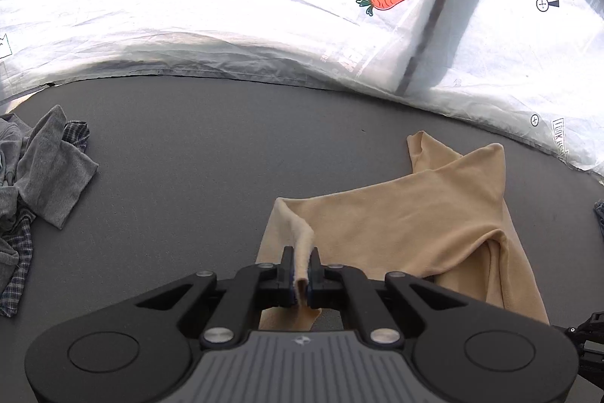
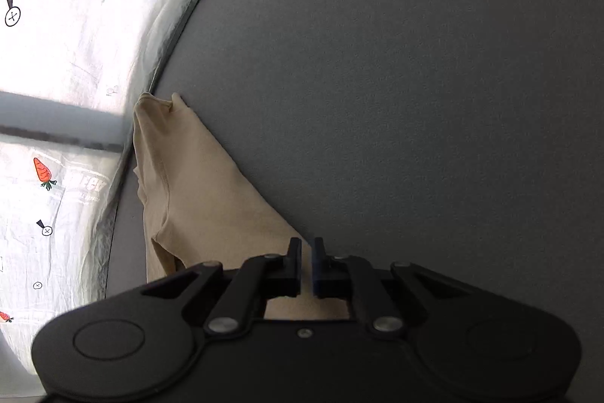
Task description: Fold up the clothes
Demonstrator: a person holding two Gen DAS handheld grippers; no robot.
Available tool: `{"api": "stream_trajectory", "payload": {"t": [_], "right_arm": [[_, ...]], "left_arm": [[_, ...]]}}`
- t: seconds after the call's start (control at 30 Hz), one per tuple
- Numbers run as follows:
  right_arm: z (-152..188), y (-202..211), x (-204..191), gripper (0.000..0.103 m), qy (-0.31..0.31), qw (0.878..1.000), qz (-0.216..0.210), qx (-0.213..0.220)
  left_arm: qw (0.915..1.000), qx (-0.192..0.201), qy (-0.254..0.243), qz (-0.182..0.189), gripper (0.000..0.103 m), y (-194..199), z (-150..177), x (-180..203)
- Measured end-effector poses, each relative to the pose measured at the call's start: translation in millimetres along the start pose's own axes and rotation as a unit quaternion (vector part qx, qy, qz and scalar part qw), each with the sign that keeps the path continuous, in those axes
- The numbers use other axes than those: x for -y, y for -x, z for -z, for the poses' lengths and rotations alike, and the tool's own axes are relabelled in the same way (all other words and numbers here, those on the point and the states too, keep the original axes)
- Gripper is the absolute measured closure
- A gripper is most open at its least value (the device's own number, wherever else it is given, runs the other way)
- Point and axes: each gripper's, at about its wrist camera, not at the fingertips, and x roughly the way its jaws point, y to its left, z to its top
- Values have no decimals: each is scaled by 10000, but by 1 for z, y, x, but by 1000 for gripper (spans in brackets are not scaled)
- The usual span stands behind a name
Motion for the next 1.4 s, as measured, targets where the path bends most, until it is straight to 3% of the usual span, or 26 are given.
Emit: {"api": "stream_trajectory", "payload": {"t": [0.13, 0.3, 0.6, 0.87, 1.4], "right_arm": [[12, 11, 34, 98, -834, 9957, -327, -228], [20, 27, 59, 98, -1304, 9893, -577, -325], [38, 49, 98, 98, -1754, 9796, -791, -579], [40, 62, 113, 98, -1817, 9767, -908, -696], [32, 66, 146, 96, -1742, 9768, -678, -1046]], "left_arm": [[9978, -48, -496, 427, 98, 15, 23, 49], [9915, -237, -998, 803, 98, 26, 56, 100], [9824, -548, -1537, 915, 98, 21, 90, 148], [9804, -834, -1509, 955, 98, 12, 109, 167], [9787, -1250, -1326, 949, 98, 11, 150, 196]]}}
